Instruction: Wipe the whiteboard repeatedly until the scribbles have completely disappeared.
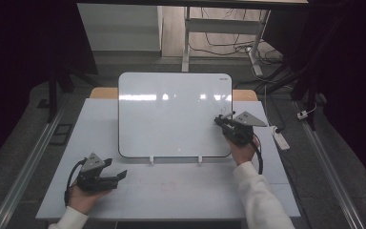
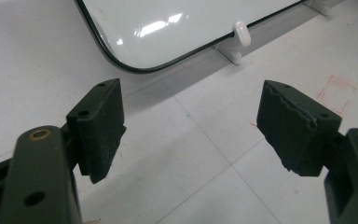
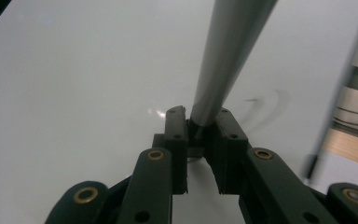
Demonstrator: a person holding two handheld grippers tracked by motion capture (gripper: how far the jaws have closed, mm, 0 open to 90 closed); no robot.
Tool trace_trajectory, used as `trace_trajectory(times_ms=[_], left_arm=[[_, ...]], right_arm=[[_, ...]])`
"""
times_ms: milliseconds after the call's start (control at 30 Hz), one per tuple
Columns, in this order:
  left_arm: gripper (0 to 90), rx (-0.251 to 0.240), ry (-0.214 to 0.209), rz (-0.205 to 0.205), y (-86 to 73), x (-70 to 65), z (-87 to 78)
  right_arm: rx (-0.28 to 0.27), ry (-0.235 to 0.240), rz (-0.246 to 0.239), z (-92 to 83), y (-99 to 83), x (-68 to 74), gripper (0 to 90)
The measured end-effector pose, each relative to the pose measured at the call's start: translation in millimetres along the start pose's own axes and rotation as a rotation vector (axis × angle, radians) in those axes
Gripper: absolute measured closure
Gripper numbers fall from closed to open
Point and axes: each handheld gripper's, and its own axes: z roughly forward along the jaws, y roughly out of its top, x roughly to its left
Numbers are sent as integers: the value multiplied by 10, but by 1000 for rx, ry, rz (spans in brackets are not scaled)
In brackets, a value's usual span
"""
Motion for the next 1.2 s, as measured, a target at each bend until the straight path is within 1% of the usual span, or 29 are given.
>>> trace_trajectory(times_ms=[33, 67, 100, 133, 167, 200, 233, 267, 300, 333, 367, 433, 467, 500, 600, 633, 667, 700, 733, 833, 867, 900, 933, 1000, 1067, 1133, 1200], left_arm=[[239, -1, -1, -1, 1, 3, -3], [239, 0, -2, -2, 2, 10, 2], [239, 3, -2, -3, 3, 18, 11], [239, 7, -2, -5, 3, 22, 21], [238, 8, -4, -4, 2, 24, 27], [238, 10, -5, -3, 1, 23, 28], [238, 8, -4, -1, 0, 16, 24], [239, 5, -4, 1, -1, 11, 16], [239, 2, -5, 0, 0, 9, 7], [238, 0, -5, -2, 1, 10, 1], [239, -2, -4, -4, 2, 15, 2], [239, 4, -5, -6, 3, 27, 15], [239, 6, -4, -6, 2, 26, 21], [238, 9, -5, -3, 1, 23, 24], [239, 5, -4, 0, 1, 11, 17], [239, 4, -2, -1, 2, 12, 14], [238, 3, -2, -2, 1, 15, 11], [239, 3, -3, -5, 1, 20, 12], [238, 4, -2, -5, -1, 26, 14], [238, 6, -2, -8, -5, 39, 18], [239, 6, -3, -8, -5, 40, 20], [239, 7, -3, -6, -4, 39, 22], [238, 7, -3, -7, -3, 32, 24], [238, 6, -3, -3, 3, 19, 21], [239, 3, -3, -1, 7, 10, 16], [239, 3, -2, -2, 6, 13, 14], [238, 3, -3, -5, 2, 23, 17]], right_arm=[[4, 4, 6, -11, -7, 2, 778], [20, 13, -18, -14, -17, 44, 778], [42, 43, -38, -8, -39, 108, 778], [56, 61, -66, -2, -64, 168, 778], [58, 51, -95, -5, -74, 191, 778], [54, 49, -81, -12, -70, 157, 778], [35, 29, -54, -26, -62, 98, 778], [17, 5, -36, -43, -51, 35, 778], [8, -5, -16, -56, -43, -16, 778], [7, -1, 2, -62, -44, -31, 778], [13, 0, -10, -64, -48, -1, 778], [45, 26, -65, -52, -59, 79, 778], [49, 25, -84, -48, -53, 81, 778], [42, 15, -78, -49, -36, 39, 778], [-11, -52, -8, -59, 76, -202, 778], [-19, -70, 8, -54, 120, -271, 778], [-23, -74, 15, -48, 157, -317, 778], [-25, -65, 19, -42, 179, -336, 777], [-17, -59, 14, -40, 184, -322, 778], [34, 10, -40, -31, 109, -168, 778], [41, 17, -58, -35, 84, -133, 778], [40, 18, -62, -36, 82, -140, 778], [32, 11, -48, -28, 99, -175, 778], [8, -28, -25, -1, 172, -271, 778], [-12, -55, -1, 32, 262, -359, 778], [-13, -66, 1, 55, 322, -398, 778], [-11, -67, -7, 50, 321, -384, 778]])
